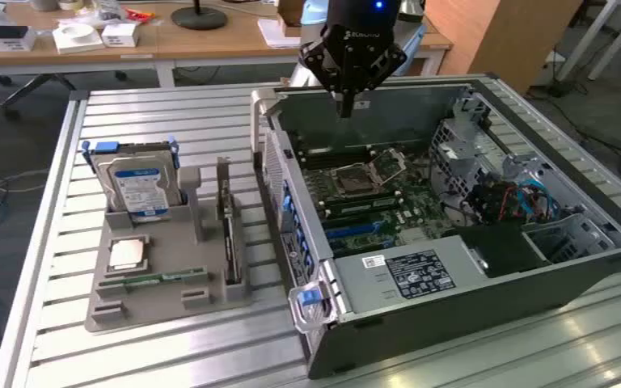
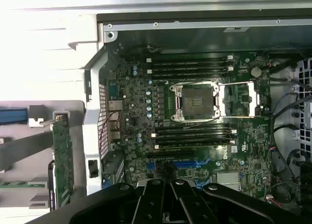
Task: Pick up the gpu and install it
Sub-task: 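Reach for the gpu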
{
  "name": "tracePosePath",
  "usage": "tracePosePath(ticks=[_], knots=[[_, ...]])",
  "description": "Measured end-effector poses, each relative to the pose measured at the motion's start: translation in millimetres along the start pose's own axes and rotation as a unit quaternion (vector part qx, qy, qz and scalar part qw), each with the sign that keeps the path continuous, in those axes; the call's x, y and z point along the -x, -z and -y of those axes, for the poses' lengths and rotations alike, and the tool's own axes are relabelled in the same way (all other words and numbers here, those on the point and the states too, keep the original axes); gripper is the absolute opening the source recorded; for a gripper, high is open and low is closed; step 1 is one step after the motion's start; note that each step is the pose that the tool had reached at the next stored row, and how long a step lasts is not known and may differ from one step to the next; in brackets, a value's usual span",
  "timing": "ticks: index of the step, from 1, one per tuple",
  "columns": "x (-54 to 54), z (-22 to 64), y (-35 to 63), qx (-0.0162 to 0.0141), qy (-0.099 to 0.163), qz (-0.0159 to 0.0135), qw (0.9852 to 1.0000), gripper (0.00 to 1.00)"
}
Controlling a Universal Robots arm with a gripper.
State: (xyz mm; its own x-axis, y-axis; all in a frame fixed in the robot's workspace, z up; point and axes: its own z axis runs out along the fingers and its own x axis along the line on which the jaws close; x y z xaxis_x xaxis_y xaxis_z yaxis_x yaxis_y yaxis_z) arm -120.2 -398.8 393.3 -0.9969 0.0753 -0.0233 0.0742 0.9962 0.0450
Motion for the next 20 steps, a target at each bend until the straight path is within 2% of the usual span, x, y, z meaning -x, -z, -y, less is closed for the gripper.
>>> tracePosePath(ticks=[10,20], knots=[[0.2,0.0,0.0,0.0000,0.000,0.0000,1.0000,0.10],[-9.2,0.7,0.2,0.0000,0.000,0.0000,1.0000,0.10]])
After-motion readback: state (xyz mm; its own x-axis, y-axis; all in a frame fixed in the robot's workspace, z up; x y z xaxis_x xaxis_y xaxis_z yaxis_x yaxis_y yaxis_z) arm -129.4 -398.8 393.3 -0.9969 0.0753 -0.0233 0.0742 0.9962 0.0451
